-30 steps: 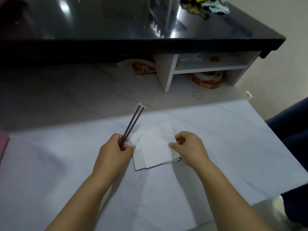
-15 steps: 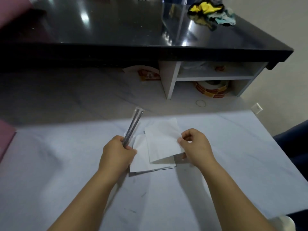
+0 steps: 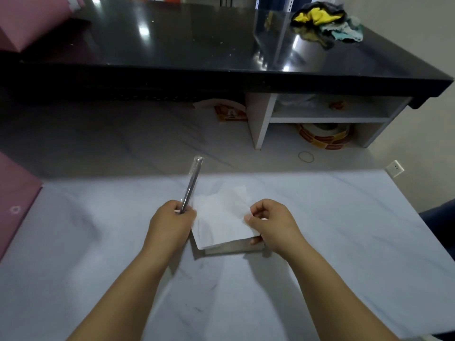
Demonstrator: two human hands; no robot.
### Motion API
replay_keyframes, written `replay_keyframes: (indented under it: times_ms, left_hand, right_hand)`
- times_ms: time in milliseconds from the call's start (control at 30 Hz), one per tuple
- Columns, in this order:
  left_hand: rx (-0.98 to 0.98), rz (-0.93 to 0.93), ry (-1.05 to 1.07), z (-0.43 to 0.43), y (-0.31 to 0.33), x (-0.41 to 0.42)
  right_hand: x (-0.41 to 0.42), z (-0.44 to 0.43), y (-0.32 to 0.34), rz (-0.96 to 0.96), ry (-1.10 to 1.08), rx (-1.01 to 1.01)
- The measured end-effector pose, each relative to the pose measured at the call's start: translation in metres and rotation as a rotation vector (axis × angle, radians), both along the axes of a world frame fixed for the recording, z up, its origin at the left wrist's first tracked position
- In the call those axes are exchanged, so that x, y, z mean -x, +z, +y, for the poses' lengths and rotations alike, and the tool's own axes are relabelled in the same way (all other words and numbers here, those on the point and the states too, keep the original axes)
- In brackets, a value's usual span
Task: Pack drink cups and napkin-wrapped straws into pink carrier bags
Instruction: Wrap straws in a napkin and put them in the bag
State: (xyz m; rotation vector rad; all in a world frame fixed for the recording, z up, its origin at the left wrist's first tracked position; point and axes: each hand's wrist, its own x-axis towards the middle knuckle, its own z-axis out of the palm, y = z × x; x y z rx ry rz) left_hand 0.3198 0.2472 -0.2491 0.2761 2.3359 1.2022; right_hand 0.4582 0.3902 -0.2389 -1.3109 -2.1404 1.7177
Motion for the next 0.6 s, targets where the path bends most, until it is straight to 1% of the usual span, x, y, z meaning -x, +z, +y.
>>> replay_keyframes:
  times_ms: [133, 267, 367, 500, 600]
  left_hand:
    - [-0.064, -0.056, 0.038, -0.002, 0.002, -0.003]
    - [-0.057, -0.020, 0.020, -0.007, 0.006, -0.007]
    - [-0.074, -0.039, 0.020, -0.010, 0.006, -0.006]
    - [-0.065, -0.007, -0.087, -0.009, 0.010, -0.006]
    - [-0.115, 0.058, -0.172, -0.009, 0.021, -0.007]
  right_hand:
    - [0.001, -0.002, 0.001, 0.030, 0.011, -0.007]
    - [0.002, -0.004, 0.001, 0.037, 0.032, -0.023]
    - [0.001, -0.004, 0.001, 0.036, 0.049, -0.032]
    - [0.002, -0.005, 0.001, 0.012, 0.084, -0.084]
    - [0.002, -0.007, 0.001, -0.010, 0.092, -0.141]
